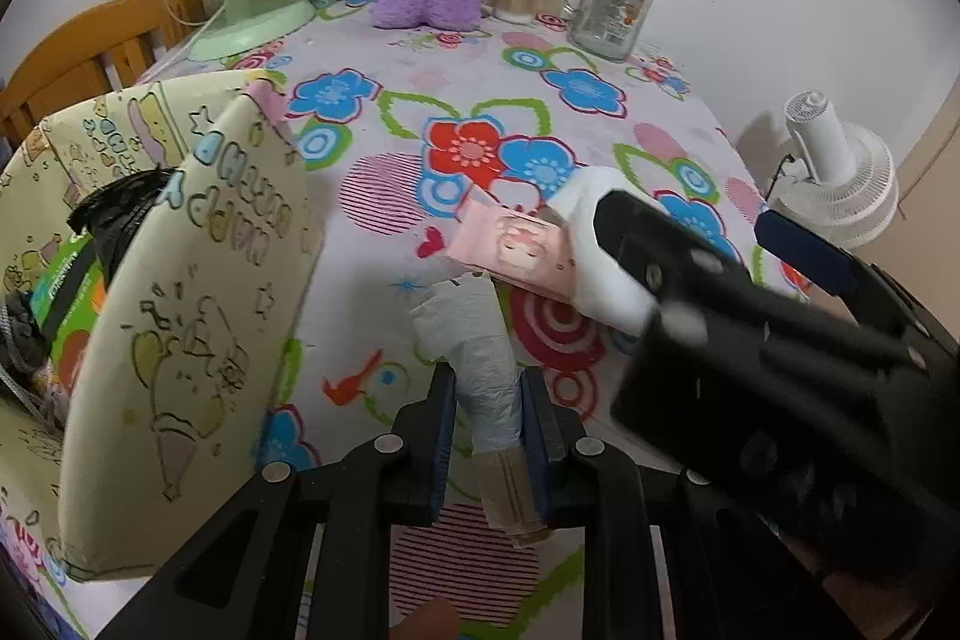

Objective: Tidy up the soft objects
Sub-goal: 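Grasp the white folded towel with the right gripper while the left holds the roll, then carry the white roll in the left gripper while the right carries the towel to the box, then open both grippers to drop the roll and towel into the yellow box, then move both grippers back toward the pink wet-wipes pack on the table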

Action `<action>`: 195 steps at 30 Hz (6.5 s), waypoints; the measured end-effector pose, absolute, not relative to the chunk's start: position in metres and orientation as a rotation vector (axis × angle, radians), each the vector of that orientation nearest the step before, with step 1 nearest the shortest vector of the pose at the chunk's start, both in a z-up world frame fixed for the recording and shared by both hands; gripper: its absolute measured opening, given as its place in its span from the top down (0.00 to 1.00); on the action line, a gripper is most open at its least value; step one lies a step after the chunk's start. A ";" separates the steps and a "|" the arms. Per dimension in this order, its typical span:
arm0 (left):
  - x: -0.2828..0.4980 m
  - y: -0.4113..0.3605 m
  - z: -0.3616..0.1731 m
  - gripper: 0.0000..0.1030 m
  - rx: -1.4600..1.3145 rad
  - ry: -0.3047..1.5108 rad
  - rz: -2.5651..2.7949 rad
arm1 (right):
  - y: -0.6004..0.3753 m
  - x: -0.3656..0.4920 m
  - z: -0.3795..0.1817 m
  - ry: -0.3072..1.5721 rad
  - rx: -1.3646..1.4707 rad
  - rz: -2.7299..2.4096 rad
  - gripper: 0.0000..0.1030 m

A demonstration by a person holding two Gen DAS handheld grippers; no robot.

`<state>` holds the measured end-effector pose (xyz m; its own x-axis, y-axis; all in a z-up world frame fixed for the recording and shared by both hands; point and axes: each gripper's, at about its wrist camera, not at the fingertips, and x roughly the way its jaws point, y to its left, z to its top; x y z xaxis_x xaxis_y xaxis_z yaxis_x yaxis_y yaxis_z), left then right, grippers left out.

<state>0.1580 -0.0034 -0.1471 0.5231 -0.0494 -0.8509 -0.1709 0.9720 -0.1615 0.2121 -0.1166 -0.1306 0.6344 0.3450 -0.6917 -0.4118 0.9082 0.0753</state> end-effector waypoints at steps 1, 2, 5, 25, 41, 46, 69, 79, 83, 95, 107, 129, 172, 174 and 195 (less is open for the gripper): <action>0.158 -0.003 -0.147 0.80 -0.234 1.019 0.078 | -0.116 0.217 -0.133 0.782 -0.084 0.432 0.07; 0.159 -0.003 -0.148 0.80 -0.231 1.019 0.081 | -0.114 0.221 -0.135 0.796 -0.081 0.426 0.07; 0.162 -0.003 -0.152 0.80 -0.221 1.030 0.080 | -0.110 0.229 -0.141 0.814 -0.094 0.409 0.07; 0.175 -0.001 -0.164 0.79 -0.213 1.041 0.094 | -0.107 0.263 -0.184 0.957 -0.089 0.370 0.07; 0.177 0.000 -0.165 0.79 -0.220 1.042 0.094 | -0.102 0.261 -0.176 0.948 -0.078 0.406 0.43; 0.176 0.001 -0.162 0.79 -0.221 1.037 0.097 | -0.104 0.258 -0.172 0.940 -0.076 0.401 0.47; 0.146 -0.003 -0.123 0.79 -0.204 0.971 0.081 | -0.109 0.210 -0.111 0.822 -0.089 0.392 0.49; 0.112 0.002 -0.082 0.79 -0.192 0.887 0.086 | -0.104 0.172 -0.068 0.738 -0.092 0.408 0.49; 0.098 0.009 -0.068 0.79 -0.192 0.854 0.095 | -0.095 0.153 -0.052 0.703 -0.100 0.426 0.49; 0.070 0.054 -0.038 0.79 -0.209 0.775 0.169 | -0.040 0.124 -0.026 0.649 -0.136 0.512 0.48; 0.063 0.118 -0.043 0.79 -0.246 0.774 0.288 | 0.032 0.125 -0.037 0.676 -0.178 0.620 0.48; 0.075 0.174 -0.079 0.63 -0.303 0.849 0.362 | 0.084 0.146 -0.077 0.775 -0.206 0.673 0.47; 0.084 0.078 -0.048 0.12 -0.211 0.800 0.218 | -0.037 0.139 -0.042 0.657 -0.126 0.496 0.09; 0.088 0.066 -0.050 0.12 -0.217 0.808 0.197 | -0.052 0.141 -0.043 0.666 -0.097 0.492 0.09; 0.144 -0.026 -0.071 0.12 -0.150 0.869 0.071 | -0.152 0.184 -0.072 0.714 -0.021 0.354 0.07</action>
